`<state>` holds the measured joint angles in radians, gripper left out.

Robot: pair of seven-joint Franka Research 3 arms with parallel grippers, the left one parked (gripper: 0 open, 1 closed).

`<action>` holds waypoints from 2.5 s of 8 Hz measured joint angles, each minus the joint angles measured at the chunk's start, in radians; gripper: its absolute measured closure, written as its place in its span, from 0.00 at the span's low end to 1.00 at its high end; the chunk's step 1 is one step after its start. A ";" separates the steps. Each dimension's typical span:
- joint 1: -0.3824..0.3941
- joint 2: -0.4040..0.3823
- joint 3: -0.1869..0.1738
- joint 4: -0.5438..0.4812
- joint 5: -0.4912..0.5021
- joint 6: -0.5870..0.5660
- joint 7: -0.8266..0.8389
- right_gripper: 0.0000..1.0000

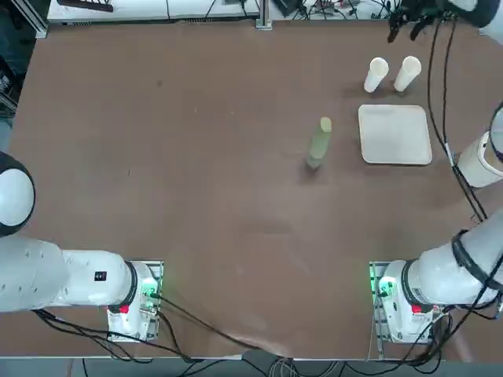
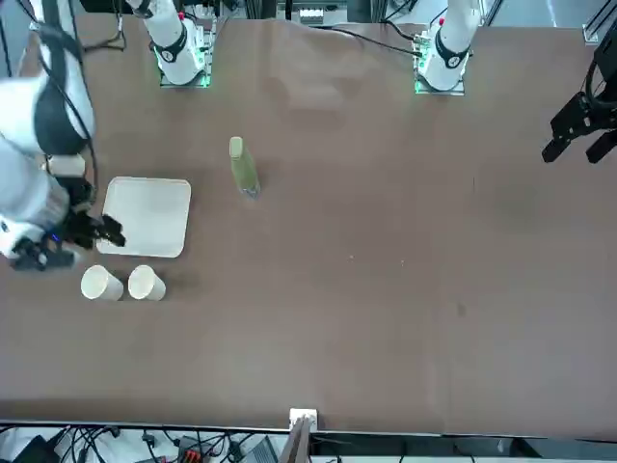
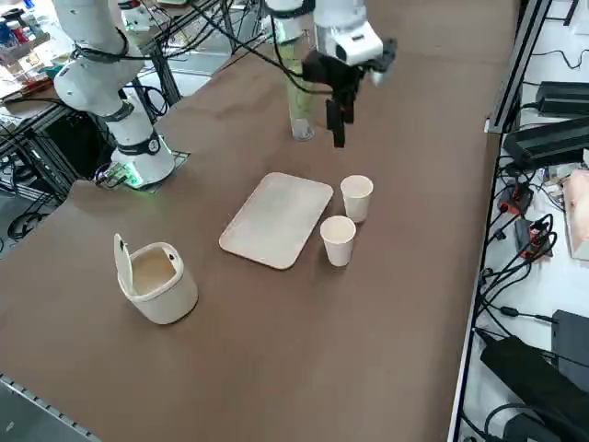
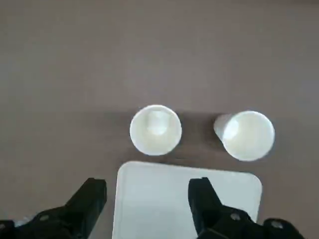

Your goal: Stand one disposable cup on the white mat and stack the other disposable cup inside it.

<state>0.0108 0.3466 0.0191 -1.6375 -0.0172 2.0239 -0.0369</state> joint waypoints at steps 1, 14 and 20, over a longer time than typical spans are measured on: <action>0.004 0.041 0.000 0.003 0.000 0.044 0.000 0.00; 0.059 0.301 0.000 0.076 -0.016 0.152 0.085 0.60; 0.060 0.183 -0.036 0.087 -0.034 -0.080 0.103 0.98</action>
<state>0.0709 0.5294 -0.0167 -1.5506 -0.0508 1.9435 0.0662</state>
